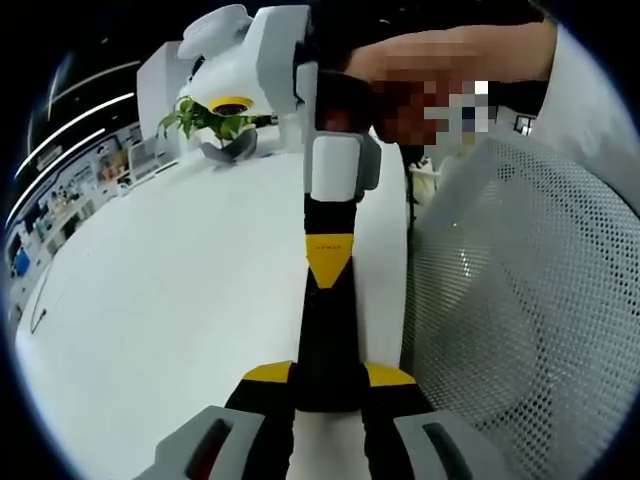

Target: Press the specified remote control buttons in sequence, fully releasing each button before pressing the next.

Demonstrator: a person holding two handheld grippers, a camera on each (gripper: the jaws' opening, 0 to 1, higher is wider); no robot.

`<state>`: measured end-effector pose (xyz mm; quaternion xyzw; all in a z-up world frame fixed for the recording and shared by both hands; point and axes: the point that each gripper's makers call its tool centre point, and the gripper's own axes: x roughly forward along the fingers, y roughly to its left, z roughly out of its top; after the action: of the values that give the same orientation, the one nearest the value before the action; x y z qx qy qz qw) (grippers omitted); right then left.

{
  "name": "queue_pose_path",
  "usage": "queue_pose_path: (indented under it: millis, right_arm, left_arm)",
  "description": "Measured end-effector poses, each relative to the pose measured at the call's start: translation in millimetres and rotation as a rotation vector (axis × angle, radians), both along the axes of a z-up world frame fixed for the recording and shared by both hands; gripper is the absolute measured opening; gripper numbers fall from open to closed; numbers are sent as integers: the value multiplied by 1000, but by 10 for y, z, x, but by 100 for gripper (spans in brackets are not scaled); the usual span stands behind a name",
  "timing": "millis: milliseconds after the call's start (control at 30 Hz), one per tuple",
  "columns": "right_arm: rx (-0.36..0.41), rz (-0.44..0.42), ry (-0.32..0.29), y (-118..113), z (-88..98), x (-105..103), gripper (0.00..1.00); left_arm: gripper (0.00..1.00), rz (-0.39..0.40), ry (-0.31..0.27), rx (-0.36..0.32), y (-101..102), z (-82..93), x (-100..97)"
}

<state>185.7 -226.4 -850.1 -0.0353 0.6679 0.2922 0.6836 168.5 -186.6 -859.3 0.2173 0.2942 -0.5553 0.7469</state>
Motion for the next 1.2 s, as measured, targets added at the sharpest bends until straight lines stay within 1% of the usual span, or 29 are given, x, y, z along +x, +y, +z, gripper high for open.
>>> queue_pose_path:
  millis: [100,233,300,333,500,767,900,1000,1200]
  right_arm:
    - [1,8,-9,9,3,1,0]
    - [10,29,1,55,-8,-28,0]
    - [-25,48,-16,15,-54,-16,0]
    - [-11,42,-16,38,-33,-12,0]
    - [-22,72,-40,39,-44,-27,0]
    - [-46,51,9,36,-58,0,0]
    - [-25,21,10,22,-50,-9,0]
    - [-4,-10,25,19,-49,-5,0]
    - [6,-17,32,27,-34,-3,0]
  left_arm:
    - [24,-4,-1,-1,-1,-4,1]
    - [24,-4,-3,-4,-2,0,0]
    - [24,-4,-2,-5,-1,-2,2]
    - [24,-4,-2,-6,-2,-2,3]
    - [24,-4,-2,-10,-1,-3,0]
    - [25,-7,-2,-12,-2,-6,0]
    - [25,-6,-2,-11,-3,2,-4]
    - [25,-5,-2,-10,-2,-2,-2]
    - [25,-4,-5,-11,-1,3,-3]
